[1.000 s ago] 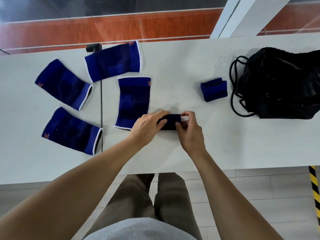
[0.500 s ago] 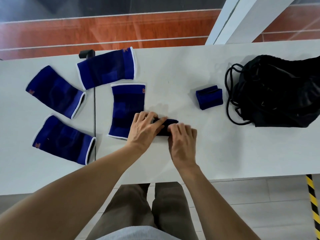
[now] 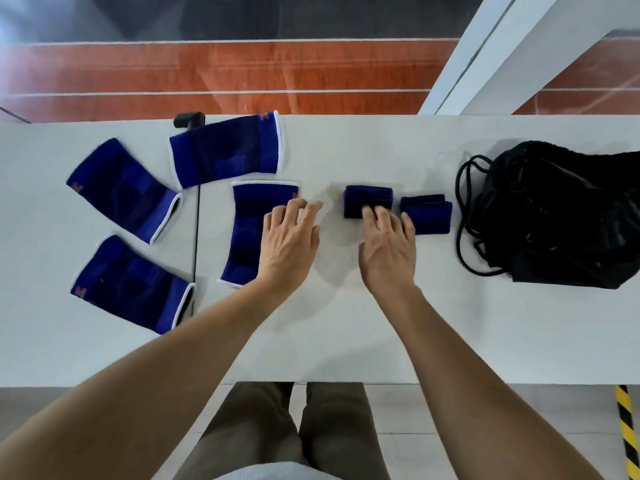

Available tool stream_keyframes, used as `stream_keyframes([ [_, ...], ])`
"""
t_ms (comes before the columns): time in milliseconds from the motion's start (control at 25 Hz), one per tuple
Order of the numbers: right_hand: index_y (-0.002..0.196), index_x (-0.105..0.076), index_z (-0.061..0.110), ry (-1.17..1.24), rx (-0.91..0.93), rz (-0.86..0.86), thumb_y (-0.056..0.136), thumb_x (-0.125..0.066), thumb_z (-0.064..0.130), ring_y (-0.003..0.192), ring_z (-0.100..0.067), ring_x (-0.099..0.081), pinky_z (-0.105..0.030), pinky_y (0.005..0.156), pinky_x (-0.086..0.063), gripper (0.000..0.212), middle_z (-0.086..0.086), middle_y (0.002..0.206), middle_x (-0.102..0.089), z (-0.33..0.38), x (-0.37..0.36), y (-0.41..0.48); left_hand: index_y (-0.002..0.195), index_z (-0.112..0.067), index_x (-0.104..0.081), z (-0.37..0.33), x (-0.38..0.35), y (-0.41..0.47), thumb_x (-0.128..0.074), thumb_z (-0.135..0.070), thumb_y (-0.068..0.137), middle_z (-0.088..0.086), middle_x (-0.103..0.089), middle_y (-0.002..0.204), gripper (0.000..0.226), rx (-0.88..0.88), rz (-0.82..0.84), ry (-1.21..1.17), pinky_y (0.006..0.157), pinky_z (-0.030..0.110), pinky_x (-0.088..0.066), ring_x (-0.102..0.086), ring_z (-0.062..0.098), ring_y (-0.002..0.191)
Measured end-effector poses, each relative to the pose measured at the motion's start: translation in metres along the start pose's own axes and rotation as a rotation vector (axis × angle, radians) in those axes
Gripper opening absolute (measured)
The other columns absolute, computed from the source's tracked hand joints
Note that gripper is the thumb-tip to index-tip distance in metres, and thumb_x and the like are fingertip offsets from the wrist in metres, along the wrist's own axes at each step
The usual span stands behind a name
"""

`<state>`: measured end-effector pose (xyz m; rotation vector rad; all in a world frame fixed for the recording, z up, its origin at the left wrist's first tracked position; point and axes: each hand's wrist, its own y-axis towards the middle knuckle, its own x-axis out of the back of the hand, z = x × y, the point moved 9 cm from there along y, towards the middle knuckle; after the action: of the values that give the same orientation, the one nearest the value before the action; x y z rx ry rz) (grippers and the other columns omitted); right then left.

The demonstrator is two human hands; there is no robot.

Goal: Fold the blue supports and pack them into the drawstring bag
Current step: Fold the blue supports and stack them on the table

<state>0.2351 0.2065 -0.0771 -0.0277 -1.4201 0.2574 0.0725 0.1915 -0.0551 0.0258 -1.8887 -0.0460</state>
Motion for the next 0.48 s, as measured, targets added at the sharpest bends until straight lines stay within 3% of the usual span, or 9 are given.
stream_keyframes([
  [280,0.156,-0.027,0.014,-0.029,-0.024,0.078,0.094,-0.054,0.018,0.145,-0.027,-0.032,-0.042,0.124,-0.017,0.068,-0.008,0.156,-0.036,0.003,-0.002,0.007,0.140,-0.013,-0.053,0.054,-0.010,-0.090,-0.065,-0.015,0.091,0.012,-0.053,0.141,0.051,0.097,0.101,0.059,0.095,0.046,-0.044,-0.051,0.035,0.119],
  [400,0.154,-0.033,0.011,0.041,-0.042,-0.045,0.091,-0.056,0.020,0.143,-0.029,-0.036,-0.044,0.120,-0.025,0.067,-0.012,0.155,-0.040,0.012,0.012,-0.007,0.148,-0.012,-0.044,0.047,-0.010,-0.103,-0.066,-0.019,0.090,0.012,-0.054,0.136,0.063,0.060,0.150,0.084,0.099,0.047,-0.044,-0.051,0.034,0.124],
  [480,0.152,-0.038,0.011,0.098,0.062,-0.107,0.089,-0.057,0.013,0.142,-0.028,-0.039,-0.045,0.119,-0.029,0.065,-0.011,0.153,-0.044,0.037,0.011,-0.024,0.146,-0.012,-0.047,0.038,-0.011,-0.113,-0.075,-0.019,0.082,0.013,-0.057,0.127,0.070,0.011,0.184,0.110,0.098,0.048,-0.046,-0.055,0.034,0.117],
])
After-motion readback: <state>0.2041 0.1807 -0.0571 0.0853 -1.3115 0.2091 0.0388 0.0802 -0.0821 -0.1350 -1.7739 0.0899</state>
